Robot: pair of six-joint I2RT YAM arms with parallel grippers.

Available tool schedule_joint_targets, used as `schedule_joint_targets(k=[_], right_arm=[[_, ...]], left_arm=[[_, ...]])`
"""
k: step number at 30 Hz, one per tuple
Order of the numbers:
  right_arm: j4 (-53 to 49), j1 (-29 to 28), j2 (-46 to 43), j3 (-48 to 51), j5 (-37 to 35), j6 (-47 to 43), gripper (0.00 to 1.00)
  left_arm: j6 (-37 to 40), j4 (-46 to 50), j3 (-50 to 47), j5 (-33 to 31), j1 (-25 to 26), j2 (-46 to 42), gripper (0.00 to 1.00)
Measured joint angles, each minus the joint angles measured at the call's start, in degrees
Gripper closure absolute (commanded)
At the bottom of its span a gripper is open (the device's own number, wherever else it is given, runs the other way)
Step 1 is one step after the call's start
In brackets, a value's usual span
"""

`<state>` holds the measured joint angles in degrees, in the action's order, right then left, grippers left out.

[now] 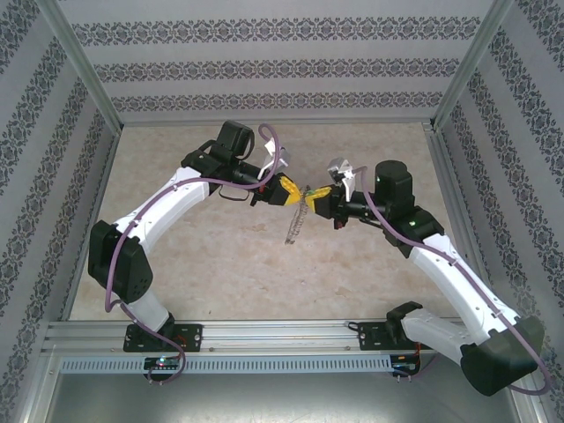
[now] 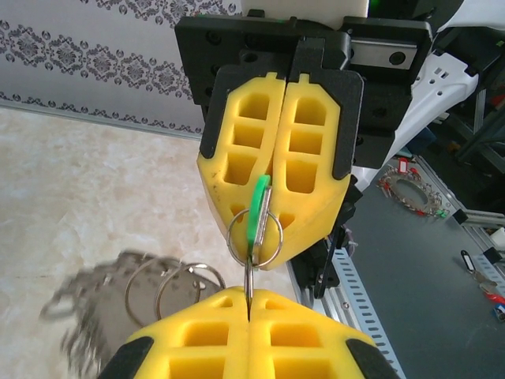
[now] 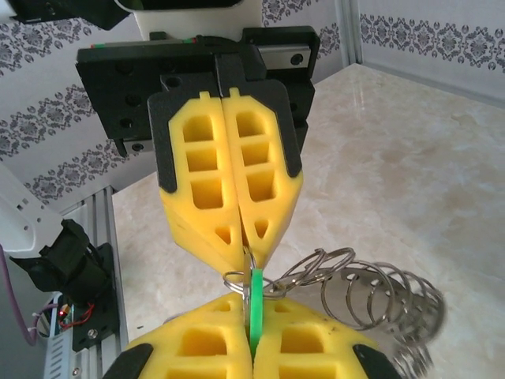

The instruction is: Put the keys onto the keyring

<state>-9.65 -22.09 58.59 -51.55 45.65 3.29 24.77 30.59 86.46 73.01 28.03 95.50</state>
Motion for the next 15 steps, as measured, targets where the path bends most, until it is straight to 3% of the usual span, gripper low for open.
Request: schedule_joint_targets(k=[15], right_arm=[[-0.8,1.0,-1.6,2.1,-0.9,0.0,1.0]], left_arm=[[-1.1,-1.1,-0.5,-0.6,0.1,0.0,1.0]])
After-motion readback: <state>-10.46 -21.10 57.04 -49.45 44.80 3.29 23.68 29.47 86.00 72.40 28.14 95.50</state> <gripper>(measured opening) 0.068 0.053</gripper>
